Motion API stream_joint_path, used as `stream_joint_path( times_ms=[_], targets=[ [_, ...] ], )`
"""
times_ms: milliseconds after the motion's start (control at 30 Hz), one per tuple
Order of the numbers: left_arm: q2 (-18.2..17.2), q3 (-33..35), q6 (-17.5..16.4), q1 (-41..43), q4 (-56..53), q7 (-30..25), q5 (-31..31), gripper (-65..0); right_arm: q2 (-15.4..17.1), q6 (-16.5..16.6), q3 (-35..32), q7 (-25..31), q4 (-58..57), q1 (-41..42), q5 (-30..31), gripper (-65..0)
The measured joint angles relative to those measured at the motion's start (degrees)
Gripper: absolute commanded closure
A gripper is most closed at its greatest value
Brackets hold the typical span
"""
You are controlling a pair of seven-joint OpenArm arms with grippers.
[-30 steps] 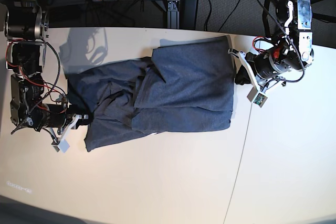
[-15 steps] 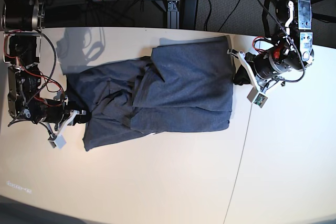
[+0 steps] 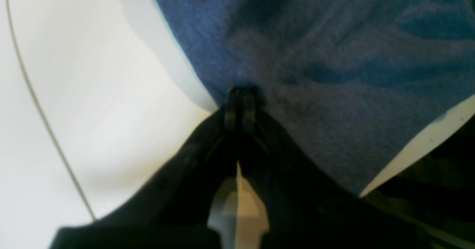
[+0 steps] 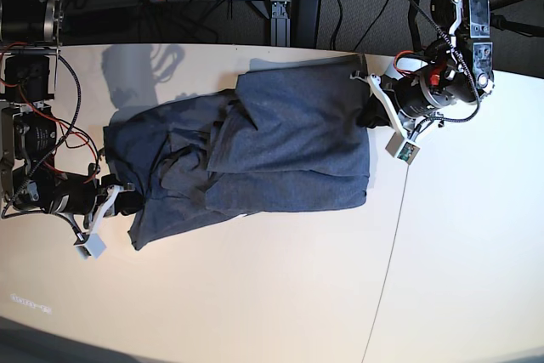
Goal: Fold the T-shirt properly
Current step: 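Grasp the bundle end with the right gripper and lift it toward the left gripper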
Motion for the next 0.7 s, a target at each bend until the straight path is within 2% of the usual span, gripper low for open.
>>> stream_joint_path(
  times_ms=[333,533,700],
  targets=[
    [1.0,-0.1,0.0,0.5,0.0,-0.2,0.0,0.0,-0.2,0.0,0.0,-1.6,5.9,-0.1,2.7,0.0],
    [6.4,-0.1,-0.2,0.7,0.0,-0.2,1.6,0.0,-1.4,0.1,-2.2,-2.3,11.6,-0.1,3.8,0.0],
    [10.1,-0.1,-0.2,0.7,0.0,-1.3,3.9,0.0,-1.6,0.1,-9.5,-2.2,17.2,-0.1,3.1,0.0]
  ],
)
